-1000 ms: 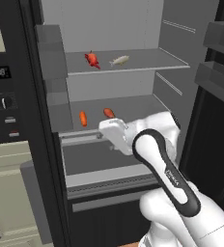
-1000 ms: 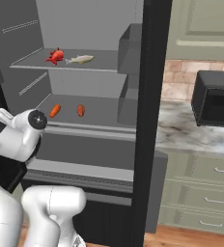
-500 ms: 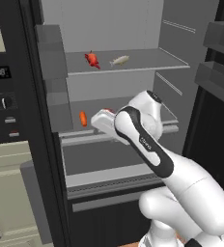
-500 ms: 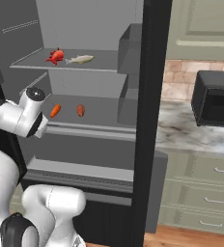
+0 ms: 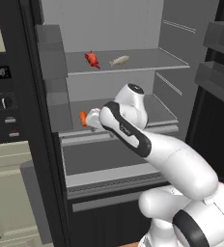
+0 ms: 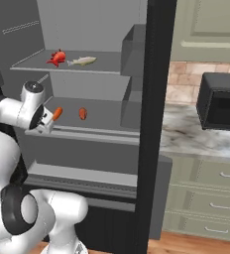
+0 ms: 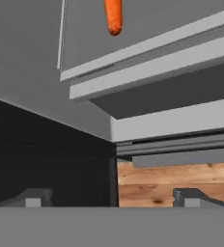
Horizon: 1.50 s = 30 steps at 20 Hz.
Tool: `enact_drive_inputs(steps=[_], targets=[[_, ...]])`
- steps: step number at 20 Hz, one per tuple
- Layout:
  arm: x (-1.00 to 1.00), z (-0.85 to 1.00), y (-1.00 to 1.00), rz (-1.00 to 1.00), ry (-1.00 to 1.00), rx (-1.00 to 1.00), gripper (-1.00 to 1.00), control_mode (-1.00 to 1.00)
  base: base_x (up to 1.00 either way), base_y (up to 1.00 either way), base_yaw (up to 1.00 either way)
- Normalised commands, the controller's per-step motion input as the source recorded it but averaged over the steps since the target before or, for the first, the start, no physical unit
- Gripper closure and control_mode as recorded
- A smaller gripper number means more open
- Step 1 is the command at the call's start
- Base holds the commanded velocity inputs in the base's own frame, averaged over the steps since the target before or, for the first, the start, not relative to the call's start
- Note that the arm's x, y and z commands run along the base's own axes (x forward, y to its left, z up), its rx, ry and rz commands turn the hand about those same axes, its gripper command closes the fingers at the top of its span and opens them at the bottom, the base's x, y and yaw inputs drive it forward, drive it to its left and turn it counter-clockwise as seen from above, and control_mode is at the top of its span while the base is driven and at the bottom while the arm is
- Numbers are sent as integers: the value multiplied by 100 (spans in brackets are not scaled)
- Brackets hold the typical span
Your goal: Gather the carrot and sweet potato from the fridge and place them on a tray on the dining counter. Then gather the fishs from the fridge and place them on the other tray.
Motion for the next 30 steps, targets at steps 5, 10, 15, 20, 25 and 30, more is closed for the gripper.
enact_drive_inputs(steps=[5, 10, 15, 20, 25, 30], targets=[[49, -10, 0, 3, -1, -10, -100, -100, 0, 0, 0], [44, -15, 0, 2, -9, -12, -100, -100, 0, 0, 0], [32, -25, 0, 1, -19, -15, -100, -100, 0, 0, 0], [43, -5, 2, 0, -3, -5, -100, -100, 0, 0, 0], [43, -7, 4, 0, 0, -4, -100, -100, 0, 0, 0], [15, -18, 10, 0, 0, -10, -100, -100, 0, 0, 0]])
